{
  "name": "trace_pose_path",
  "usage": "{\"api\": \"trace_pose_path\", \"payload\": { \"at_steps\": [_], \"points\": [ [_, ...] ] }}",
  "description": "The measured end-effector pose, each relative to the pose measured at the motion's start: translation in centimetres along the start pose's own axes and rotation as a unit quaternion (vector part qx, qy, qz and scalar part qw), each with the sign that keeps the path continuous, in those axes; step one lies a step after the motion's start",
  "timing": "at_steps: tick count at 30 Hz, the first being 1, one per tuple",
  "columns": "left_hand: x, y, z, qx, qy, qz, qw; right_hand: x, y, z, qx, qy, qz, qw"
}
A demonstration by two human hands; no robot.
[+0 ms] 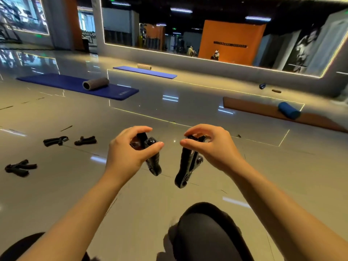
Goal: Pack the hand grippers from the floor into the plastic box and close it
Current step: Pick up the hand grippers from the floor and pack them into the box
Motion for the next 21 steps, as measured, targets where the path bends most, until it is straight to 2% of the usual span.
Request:
{"api": "trace_pose_path", "payload": {
  "at_steps": [6, 12, 15, 18, 21],
  "points": [
    [-2.2, -3.5, -1.3, 0.036, -0.014, -0.026, 0.999, -1.3, 2.5, -2.7, -0.024, -0.029, -0.014, 0.999],
    [-7.2, -9.8, -3.9, 0.117, -0.087, -0.053, 0.988, -6.6, 5.0, -6.9, -0.046, -0.109, -0.031, 0.992],
    [-8.6, -12.7, -5.5, 0.155, -0.107, -0.044, 0.981, -8.8, 8.0, -9.7, -0.042, -0.129, -0.075, 0.988],
    [-9.4, -15.4, -7.2, 0.188, -0.095, -0.046, 0.977, -11.7, 11.8, -13.1, -0.040, -0.173, -0.139, 0.974],
    [-11.3, -18.5, -9.5, 0.223, -0.104, -0.049, 0.968, -15.6, 16.2, -17.2, -0.062, -0.260, -0.180, 0.947]
  ]
}}
Point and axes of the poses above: each hand's wrist, its own z-axis towards the middle knuckle, its own y-axis out of the back of the hand, x = y × z, the point moved 5 cm from there along z, towards the middle knuckle, and after that the axes turned 5 degrees about -x, right-handed, at the moved point
